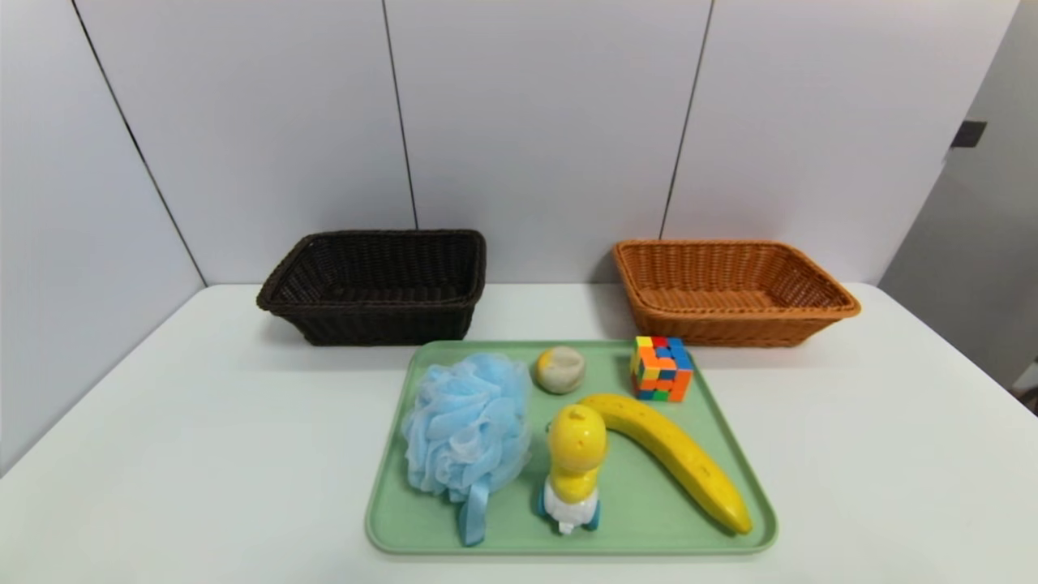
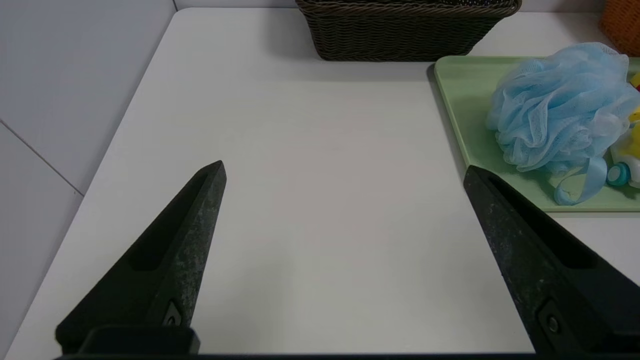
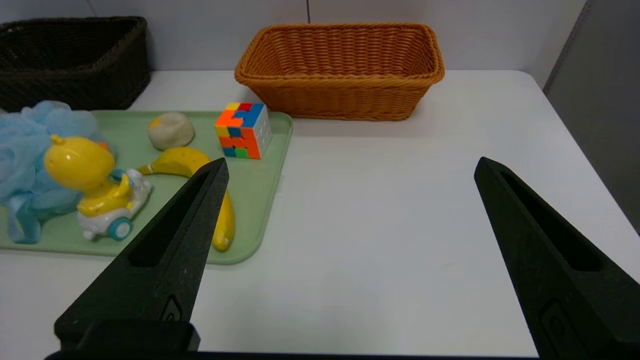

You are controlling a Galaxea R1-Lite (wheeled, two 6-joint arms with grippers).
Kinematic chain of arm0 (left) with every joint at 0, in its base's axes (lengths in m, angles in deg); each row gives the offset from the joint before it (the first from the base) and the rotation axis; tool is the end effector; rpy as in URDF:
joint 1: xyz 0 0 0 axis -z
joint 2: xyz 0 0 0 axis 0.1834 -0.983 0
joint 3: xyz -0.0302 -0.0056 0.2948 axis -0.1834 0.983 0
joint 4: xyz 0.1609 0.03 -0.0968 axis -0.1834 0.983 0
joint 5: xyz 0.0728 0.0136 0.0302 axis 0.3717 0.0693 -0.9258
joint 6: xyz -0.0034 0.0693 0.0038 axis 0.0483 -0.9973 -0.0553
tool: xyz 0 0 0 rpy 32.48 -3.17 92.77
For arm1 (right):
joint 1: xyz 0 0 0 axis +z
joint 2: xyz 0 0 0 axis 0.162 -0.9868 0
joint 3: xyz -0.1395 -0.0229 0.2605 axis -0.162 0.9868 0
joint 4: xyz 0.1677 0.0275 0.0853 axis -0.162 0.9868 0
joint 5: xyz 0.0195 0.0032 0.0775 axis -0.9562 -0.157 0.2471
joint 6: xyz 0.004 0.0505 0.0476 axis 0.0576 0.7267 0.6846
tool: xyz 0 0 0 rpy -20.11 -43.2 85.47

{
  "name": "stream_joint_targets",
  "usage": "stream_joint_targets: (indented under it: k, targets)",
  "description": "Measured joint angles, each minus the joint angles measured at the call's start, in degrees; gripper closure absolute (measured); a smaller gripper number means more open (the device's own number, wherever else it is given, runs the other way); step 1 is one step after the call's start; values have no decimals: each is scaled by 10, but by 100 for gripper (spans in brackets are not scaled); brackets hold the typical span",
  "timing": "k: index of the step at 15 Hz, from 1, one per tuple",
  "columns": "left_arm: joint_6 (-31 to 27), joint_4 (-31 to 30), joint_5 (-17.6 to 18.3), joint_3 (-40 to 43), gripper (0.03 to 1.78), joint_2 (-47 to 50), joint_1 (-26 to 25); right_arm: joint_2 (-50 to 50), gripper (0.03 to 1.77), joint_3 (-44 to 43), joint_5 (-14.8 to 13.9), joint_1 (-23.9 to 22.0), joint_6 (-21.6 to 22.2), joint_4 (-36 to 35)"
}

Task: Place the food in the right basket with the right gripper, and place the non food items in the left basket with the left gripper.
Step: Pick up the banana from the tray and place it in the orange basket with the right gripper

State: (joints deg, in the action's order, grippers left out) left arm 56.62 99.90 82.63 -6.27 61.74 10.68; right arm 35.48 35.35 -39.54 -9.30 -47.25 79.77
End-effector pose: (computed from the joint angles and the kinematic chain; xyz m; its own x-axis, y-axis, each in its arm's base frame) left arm 0.0242 -0.0012 0.2029 0.9856 -0.0201 -0.1680 0.0136 0.9991 -0.0399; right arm 0.0522 0.0066 0.2055 0.9930 0.0965 -0.0685 -0.0927 0.9941 0.0558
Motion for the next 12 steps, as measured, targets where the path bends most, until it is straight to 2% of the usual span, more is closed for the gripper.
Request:
stream_joint_targets:
  k: [3,5,7,9,12]
  targets:
    - [0,0,0,-39,12,-61,0,-113,10,-103,15,10,39,30]
    - [1,-3,1,-60,12,-104,0,-178,10,-170,17,61,73,85]
    - [2,-3,1,-80,12,-148,1,-241,10,-218,11,134,112,125]
    - [10,-4,0,-100,12,-190,1,-305,10,-254,-11,188,137,137]
    - [25,-18,5,-123,12,-239,2,-409,10,-322,-69,258,155,170]
